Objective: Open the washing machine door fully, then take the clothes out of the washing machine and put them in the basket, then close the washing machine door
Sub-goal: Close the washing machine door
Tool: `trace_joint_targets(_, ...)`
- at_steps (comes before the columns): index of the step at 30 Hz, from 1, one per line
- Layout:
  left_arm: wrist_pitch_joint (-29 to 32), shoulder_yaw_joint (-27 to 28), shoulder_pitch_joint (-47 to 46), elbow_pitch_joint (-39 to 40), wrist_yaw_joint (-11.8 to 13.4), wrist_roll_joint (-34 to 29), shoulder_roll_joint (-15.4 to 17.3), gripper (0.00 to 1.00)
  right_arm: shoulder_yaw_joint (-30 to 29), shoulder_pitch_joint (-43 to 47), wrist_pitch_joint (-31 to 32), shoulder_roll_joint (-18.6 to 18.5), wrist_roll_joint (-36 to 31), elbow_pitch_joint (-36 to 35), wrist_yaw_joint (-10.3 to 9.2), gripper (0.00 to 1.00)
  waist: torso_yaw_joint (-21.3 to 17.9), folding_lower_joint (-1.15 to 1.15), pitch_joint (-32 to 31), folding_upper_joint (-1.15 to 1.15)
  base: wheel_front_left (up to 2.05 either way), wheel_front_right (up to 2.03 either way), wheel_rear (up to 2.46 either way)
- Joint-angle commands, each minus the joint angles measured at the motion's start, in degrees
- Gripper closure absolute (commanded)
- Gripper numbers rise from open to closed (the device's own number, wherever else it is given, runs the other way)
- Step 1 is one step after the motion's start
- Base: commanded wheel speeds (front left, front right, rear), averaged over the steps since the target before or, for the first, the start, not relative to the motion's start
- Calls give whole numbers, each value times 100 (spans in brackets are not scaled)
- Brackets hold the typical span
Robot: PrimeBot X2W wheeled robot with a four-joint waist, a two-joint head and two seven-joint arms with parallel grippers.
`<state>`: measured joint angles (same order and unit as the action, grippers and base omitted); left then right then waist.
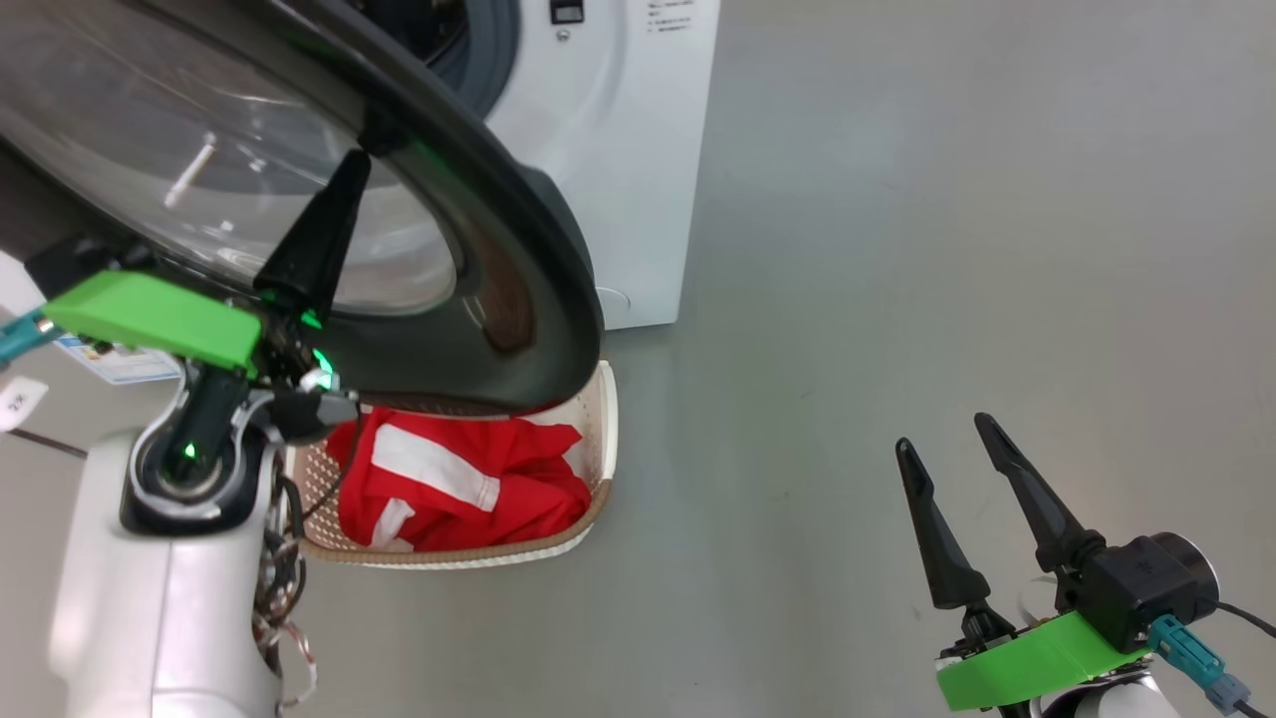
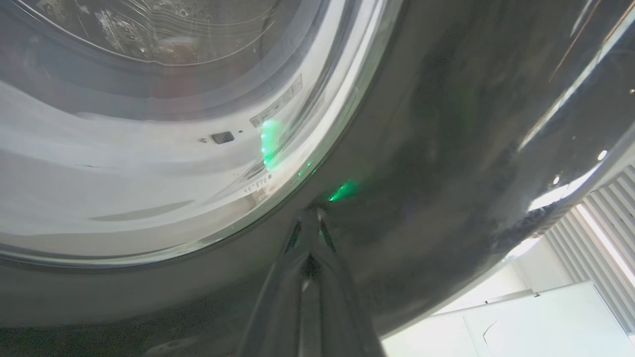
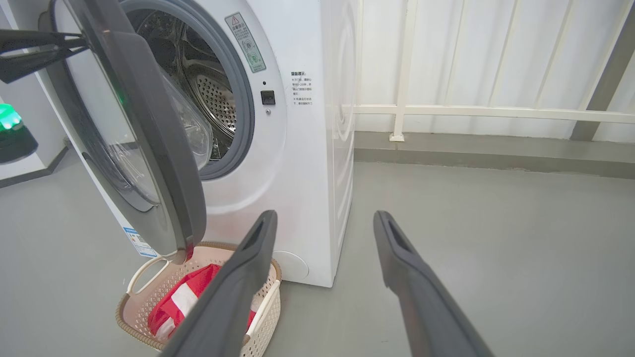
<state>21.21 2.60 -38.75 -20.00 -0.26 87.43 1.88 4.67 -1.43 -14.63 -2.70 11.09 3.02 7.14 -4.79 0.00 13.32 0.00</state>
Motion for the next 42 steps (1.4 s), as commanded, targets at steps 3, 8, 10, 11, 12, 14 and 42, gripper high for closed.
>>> trace_joint_targets(3, -98, 115, -411, -91, -132, -62, 100, 100, 167, -200, -37, -18, 54, -153, 35, 0, -104, 0, 79, 0, 0, 0, 0)
trace_joint_targets(8, -232, 123, -794, -478, -244, -82, 100, 100, 125, -207, -37, -18, 43, -174, 35, 0, -142, 0, 168, 0, 0, 0, 0)
trace_joint_targets(10, -254, 117, -945, -622, -308, -41, 100, 100, 131, -215, -37, -18, 39, -186, 35, 0, -160, 0, 218, 0, 0, 0, 0)
trace_joint_targets(11, -258, 119, -1011, -684, -346, 22, 100, 100, 131, -217, -37, -18, 37, -186, 35, 0, -174, 0, 238, 0, 0, 0, 0)
trace_joint_targets(12, -288, 124, -1080, -750, -372, 43, 100, 100, 133, -219, -37, -18, 35, -187, 35, 0, -190, 0, 262, 0, 0, 0, 0)
trace_joint_targets(14, -310, 106, -1209, -868, -421, 62, 100, 100, 124, -221, -37, -18, 32, -189, 35, 0, -223, 0, 310, 0, 0, 0, 0)
trace_joint_targets(42, -487, 147, -2063, -1696, -705, 45, 195, 100, 159, -398, -37, -18, 93, -193, 35, 0, -528, 0, 646, 0, 0, 0, 0)
